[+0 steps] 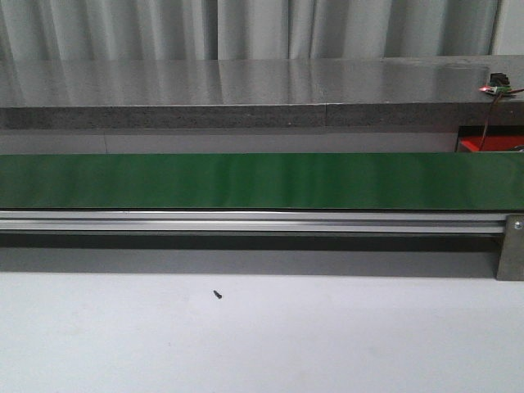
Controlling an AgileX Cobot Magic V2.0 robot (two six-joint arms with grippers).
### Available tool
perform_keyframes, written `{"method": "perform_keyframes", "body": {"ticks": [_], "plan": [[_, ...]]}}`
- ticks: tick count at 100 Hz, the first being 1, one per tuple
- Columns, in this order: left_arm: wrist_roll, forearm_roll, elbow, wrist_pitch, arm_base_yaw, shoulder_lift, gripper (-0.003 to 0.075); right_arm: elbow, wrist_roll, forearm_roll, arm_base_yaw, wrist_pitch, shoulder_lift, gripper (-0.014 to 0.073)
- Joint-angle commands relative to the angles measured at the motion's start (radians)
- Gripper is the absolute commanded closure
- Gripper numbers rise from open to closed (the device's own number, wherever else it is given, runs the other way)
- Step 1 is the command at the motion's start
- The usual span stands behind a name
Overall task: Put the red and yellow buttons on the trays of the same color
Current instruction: 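Carry the yellow button onto the belt start and open the left gripper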
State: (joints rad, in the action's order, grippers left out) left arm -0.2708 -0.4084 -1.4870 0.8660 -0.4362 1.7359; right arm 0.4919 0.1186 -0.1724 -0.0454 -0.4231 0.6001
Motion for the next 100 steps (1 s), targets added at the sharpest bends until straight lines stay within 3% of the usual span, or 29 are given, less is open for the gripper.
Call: {"method": "perform_keyframes", "body": {"ticks": [1, 18, 44, 100], "plan": [[0.003, 0.035, -0.034, -0.047, -0.029, -0.061, 0.0153, 0.027, 0.010, -0.006, 0.002, 0.071, -0.002, 0.0717], [0.082, 0.149, -0.032, -0.069, -0.102, -0.054, 0.0153, 0.027, 0.010, -0.006, 0.002, 0.071, -0.002, 0.0717], [0.107, 0.158, -0.032, -0.085, -0.169, 0.016, 0.0153, 0.027, 0.010, -0.006, 0.002, 0.070, -0.002, 0.0717], [0.107, 0.127, -0.032, -0.211, -0.177, 0.181, 0.0153, 0.027, 0.010, -0.010, 0.002, 0.071, -0.002, 0.0717]]}}
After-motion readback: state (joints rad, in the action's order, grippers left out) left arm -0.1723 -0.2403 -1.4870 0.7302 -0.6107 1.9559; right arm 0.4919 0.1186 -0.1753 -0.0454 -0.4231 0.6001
